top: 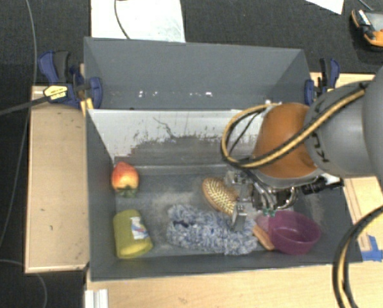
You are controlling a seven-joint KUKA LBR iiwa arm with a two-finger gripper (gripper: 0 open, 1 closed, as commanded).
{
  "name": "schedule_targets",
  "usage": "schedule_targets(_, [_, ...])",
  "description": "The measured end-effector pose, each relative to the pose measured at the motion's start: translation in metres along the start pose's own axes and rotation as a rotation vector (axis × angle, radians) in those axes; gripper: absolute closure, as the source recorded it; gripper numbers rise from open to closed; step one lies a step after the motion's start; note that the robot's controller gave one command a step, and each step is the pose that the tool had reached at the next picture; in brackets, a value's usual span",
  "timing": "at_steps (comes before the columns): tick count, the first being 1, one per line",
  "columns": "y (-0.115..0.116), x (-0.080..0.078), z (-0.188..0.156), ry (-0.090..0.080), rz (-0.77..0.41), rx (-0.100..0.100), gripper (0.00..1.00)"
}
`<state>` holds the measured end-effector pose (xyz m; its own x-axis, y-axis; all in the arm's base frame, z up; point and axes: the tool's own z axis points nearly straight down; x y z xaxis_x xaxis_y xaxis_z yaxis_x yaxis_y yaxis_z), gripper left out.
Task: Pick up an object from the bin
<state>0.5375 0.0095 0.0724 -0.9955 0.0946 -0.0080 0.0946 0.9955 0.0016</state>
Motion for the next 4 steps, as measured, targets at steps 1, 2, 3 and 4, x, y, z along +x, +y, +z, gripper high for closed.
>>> schedule_targets(1, [0.009,0.011,-0.065,-0.005,-0.037,0.002,0.0])
schedule_targets(2, [0.01,-0.006,-0.027,0.001,0.298,0.002,0.0])
schedule_targets(3, [0.024,0.025,-0.001,-0.019,0.154,-0.001,0.0])
schedule_targets(4, [0.052,-0.009,0.0,-0.006,0.403,-0.001,1.0])
